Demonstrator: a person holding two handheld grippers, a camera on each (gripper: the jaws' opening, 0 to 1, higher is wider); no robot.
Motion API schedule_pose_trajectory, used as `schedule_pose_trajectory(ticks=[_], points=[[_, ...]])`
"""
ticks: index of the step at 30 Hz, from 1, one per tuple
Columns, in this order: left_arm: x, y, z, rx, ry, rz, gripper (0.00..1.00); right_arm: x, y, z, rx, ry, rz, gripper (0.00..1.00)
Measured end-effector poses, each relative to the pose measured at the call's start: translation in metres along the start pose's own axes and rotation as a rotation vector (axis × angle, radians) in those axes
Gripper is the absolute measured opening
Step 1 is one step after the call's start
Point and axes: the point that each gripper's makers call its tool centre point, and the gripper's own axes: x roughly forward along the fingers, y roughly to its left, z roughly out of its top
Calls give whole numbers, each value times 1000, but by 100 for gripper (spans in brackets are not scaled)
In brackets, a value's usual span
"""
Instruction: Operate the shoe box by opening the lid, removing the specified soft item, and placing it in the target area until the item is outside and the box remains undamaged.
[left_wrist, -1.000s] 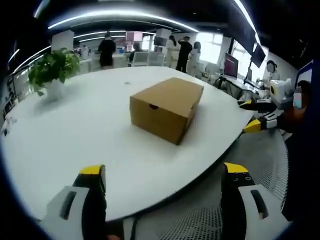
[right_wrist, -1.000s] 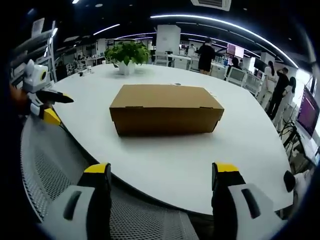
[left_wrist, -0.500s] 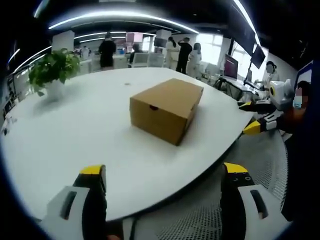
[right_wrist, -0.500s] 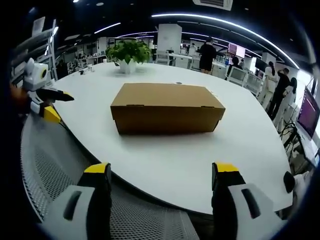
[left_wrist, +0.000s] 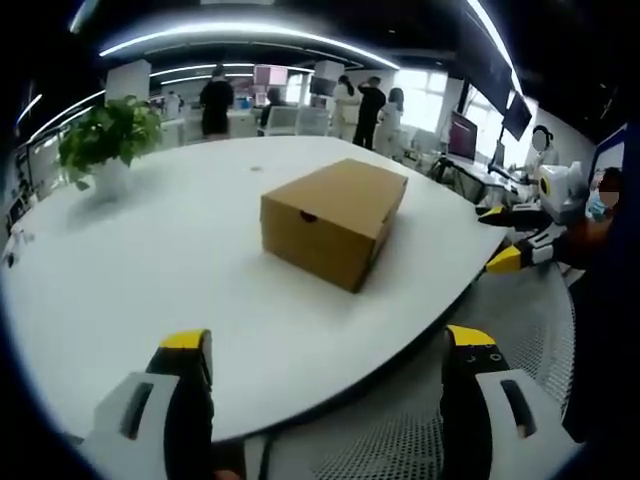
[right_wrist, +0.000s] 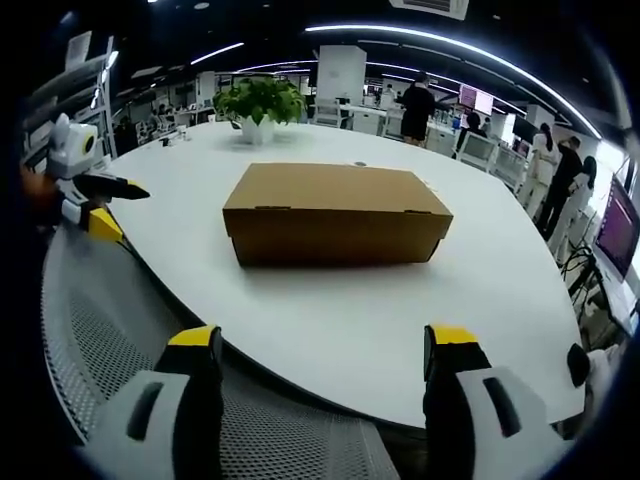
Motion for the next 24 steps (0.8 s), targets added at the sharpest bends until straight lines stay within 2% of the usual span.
schedule_pose_trajectory(ticks=[24], points=[[-1,-1,0,-7,-2,-5,98,0,0,0,3,2,2,78]])
